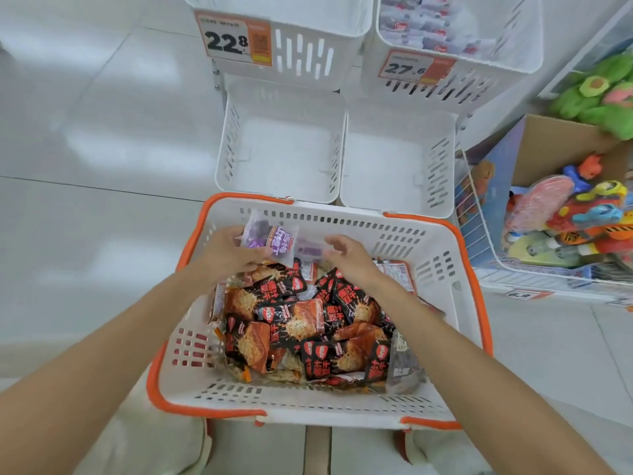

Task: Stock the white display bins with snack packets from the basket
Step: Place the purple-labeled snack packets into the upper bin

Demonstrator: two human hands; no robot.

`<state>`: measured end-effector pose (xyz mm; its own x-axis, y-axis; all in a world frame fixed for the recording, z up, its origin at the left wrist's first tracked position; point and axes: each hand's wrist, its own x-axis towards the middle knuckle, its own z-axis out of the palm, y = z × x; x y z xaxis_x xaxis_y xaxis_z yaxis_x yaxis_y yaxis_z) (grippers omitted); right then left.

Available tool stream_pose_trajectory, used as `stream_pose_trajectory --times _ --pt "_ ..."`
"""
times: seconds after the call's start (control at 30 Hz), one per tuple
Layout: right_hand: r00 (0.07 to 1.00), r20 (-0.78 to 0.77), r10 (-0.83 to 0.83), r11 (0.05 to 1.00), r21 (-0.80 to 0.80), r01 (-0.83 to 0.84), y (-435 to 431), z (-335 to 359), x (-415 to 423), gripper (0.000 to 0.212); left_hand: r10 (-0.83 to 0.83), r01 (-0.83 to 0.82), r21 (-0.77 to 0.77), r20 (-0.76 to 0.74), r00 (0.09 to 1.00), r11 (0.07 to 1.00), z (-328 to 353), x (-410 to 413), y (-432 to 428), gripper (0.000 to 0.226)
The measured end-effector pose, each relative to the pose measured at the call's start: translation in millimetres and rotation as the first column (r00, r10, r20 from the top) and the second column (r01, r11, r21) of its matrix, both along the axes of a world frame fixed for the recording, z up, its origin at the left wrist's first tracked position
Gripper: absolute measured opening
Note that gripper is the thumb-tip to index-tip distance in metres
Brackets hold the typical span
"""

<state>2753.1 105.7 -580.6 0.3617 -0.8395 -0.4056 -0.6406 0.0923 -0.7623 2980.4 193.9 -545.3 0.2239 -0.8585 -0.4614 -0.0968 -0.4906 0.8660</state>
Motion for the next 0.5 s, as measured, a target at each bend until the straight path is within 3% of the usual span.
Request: stream_pose_trajectory --times 0.1,0.17,0.27,0.4,0.5 --pt "0.990 -0.112 0.087 0.996 -0.008 -0.088 -12 -33 14 0.050 0.007 -0.008 -0.028 -0.031 1.000 1.000 -4 11 1 0.042" --pt "0.963 -0.247 0.110 0.981 -0.129 -0.145 -18 -54 21 0.051 0.019 -0.020 -0.034 -0.025 1.000 0.999 -7 14 1 0.040" --pt "0.862 -0.485 0.148 0.876 -0.340 -0.341 -19 -70 24 0.030 0.035 -0.036 -0.016 -0.038 0.999 0.999 -15 18 0 0.038" --pt "0.921 -0.352 0.167 0.892 -0.345 -0.293 -9 -63 24 0.019 0.048 -0.047 0.010 -0.055 0.997 0.999 -24 17 -2 0.036" --pt "0.995 -0.065 -0.075 0.938 -0.343 0.048 -1 -34 21 0.017 0.060 -0.059 0.029 -0.055 0.997 0.998 -23 7 -6 0.033"
